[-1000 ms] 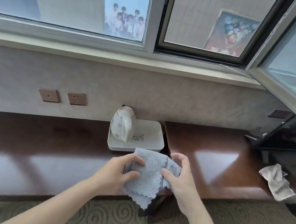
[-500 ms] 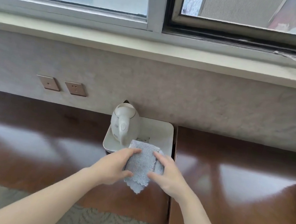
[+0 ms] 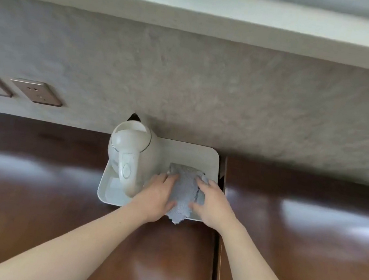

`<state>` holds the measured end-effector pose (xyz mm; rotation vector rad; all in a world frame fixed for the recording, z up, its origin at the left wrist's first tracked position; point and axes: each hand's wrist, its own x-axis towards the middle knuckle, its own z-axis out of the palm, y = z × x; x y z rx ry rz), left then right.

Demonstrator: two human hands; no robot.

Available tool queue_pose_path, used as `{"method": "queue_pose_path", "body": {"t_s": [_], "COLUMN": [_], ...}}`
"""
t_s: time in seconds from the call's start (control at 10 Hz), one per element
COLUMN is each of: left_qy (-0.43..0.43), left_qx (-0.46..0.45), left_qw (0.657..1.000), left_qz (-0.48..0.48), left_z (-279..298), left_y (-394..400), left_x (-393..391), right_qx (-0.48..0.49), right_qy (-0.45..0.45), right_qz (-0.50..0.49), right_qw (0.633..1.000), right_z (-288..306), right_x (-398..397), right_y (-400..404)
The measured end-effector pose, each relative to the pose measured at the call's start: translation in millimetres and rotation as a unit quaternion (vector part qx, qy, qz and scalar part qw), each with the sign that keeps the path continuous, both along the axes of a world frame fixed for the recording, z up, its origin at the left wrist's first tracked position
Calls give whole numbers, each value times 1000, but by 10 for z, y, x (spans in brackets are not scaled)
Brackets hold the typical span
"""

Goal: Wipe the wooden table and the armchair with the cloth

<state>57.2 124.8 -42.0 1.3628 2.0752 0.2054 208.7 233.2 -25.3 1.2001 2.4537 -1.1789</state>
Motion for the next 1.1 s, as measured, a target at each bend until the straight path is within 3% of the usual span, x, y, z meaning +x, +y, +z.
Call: {"method": "queue_pose_path", "body": {"t_s": [0.3,0.7,0.9,1.1], "left_qy": [29,55,56,134], "left_qx": [-28,-117,-125,-77], "left_qw": [998,990,990,984], "left_qz": [-50,-58,-40,-89], "left_z": [-337,-597,-503,-33], "left_y": [373,645,662,544], "left_x": [-79,-167,-144,31], "right_qx": [110,147,145,162], "right_qy": [-105,-206,-202,-130], "right_qz": [80,168,186,177], "right_qw": [985,953,950,962], "right_z": [-364,-698,-613,-178], "right_x": [-305,-485,-503,-353], "right_y": [237,429,485,412]}}
